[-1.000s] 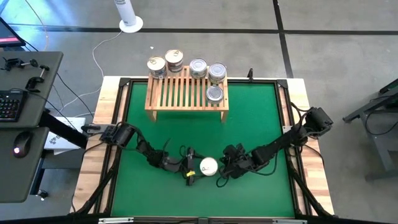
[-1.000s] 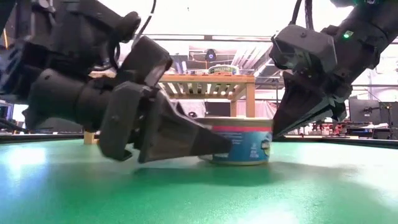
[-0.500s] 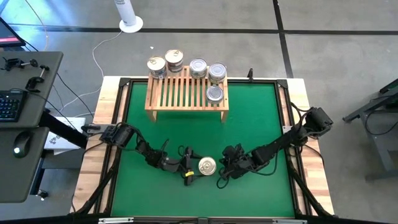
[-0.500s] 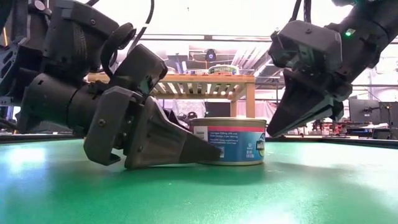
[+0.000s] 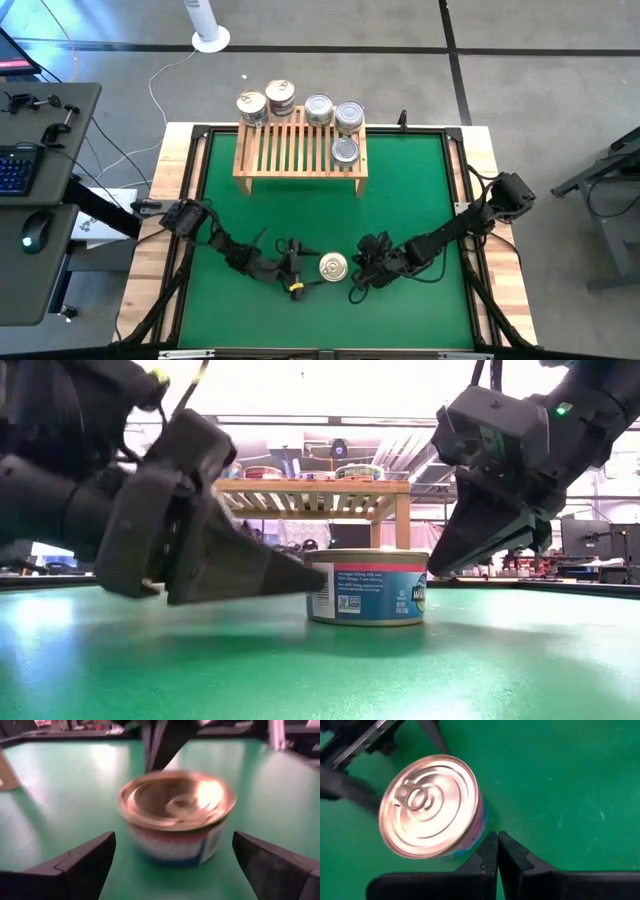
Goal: Stack canned seafood by type on shelf
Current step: Put the blue pink tuna can on the shelf
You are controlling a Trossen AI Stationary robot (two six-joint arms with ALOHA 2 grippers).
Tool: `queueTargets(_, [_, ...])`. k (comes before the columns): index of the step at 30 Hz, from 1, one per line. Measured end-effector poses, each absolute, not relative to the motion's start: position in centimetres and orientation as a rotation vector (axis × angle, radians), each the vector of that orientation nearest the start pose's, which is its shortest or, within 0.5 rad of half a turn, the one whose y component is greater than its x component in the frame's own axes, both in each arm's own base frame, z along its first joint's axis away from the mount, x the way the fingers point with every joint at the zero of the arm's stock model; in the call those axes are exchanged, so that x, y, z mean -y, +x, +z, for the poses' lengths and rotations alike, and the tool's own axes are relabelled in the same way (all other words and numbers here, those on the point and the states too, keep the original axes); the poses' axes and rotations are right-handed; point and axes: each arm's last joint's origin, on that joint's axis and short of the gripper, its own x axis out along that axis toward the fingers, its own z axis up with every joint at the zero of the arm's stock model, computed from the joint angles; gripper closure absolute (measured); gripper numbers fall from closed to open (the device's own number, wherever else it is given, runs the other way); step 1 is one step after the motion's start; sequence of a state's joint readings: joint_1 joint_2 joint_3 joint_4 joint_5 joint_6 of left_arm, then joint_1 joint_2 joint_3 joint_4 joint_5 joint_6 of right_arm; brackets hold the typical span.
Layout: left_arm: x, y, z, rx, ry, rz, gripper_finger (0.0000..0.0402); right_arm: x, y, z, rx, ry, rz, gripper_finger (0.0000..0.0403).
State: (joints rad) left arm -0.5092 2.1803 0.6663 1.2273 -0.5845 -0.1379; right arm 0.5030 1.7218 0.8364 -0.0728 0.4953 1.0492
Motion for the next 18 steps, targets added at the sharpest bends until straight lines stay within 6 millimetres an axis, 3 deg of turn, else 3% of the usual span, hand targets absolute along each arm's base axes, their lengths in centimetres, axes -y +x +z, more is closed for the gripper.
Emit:
queueTargets(7, [16.9,31.8,5.9,-0.267,0.061,0.138,0.0014,-14.1,28.4,13.8,-0.712,0.534,-0.404,0.0403])
queueTargets(18, [17.0,33.4,6.4,-0.289,0.016,0.145,0.0014,-14.1,28.4,13.8,-0.709,0.528,-0.399,0.0403])
